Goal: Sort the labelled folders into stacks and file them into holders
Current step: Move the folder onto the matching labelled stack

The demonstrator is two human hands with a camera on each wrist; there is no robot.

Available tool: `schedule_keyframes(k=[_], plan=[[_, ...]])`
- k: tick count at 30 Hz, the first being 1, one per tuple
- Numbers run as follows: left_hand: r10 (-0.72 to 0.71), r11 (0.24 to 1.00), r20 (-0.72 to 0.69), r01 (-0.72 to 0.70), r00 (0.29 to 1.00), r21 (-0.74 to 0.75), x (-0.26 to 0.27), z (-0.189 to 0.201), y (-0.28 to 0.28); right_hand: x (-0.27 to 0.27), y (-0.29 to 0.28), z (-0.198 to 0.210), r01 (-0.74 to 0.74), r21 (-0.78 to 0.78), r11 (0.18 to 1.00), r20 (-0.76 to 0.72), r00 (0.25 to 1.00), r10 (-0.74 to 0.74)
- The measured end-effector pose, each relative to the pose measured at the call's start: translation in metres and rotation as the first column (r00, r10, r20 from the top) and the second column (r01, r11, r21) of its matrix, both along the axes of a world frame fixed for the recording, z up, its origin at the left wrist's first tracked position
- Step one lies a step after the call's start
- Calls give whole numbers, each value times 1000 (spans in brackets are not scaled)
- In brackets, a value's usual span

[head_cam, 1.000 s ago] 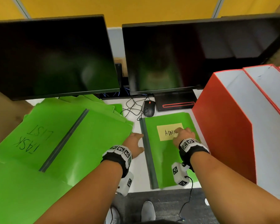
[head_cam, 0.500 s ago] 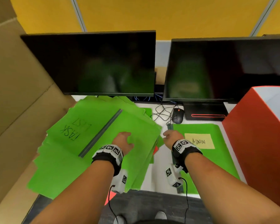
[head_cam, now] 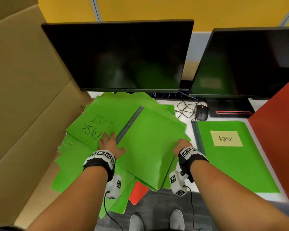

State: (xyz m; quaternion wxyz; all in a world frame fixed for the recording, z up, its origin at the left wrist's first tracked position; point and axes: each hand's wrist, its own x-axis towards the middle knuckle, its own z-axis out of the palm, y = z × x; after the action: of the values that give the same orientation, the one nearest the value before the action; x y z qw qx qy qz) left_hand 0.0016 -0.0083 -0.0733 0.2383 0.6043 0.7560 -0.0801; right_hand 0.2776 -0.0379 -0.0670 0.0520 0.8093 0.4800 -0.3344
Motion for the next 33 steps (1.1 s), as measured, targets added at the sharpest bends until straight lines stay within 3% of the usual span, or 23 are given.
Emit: schedule_keyframes(k=[4, 8, 13, 21, 26, 33], plan=[[-49, 997, 17, 50, 999, -57, -9, -10, 0, -13, -4, 1, 93, -22, 995, -8, 996, -94], [-87, 993, 21, 88, 996, -75, -14, -21, -3, -22, -5, 0, 297, 83, 951, -82, 953, -290], [-73, 997, 77, 75, 994, -35, -22, -20, 0, -17, -1, 5, 460, 158, 874, -352, 853, -386], [68, 992, 270, -93, 961, 82, -32, 18, 10, -19, 15, 42, 567, 350, 746, -587, 753, -297], [102, 979, 466, -171, 879, 108, -32, 58, 16, -24, 23, 72, 457, 478, 750, -569, 811, -132], [53, 948, 654, -244, 754, 205, -31, 112, 14, -36, 29, 103, 439, 562, 701, -593, 804, -28]])
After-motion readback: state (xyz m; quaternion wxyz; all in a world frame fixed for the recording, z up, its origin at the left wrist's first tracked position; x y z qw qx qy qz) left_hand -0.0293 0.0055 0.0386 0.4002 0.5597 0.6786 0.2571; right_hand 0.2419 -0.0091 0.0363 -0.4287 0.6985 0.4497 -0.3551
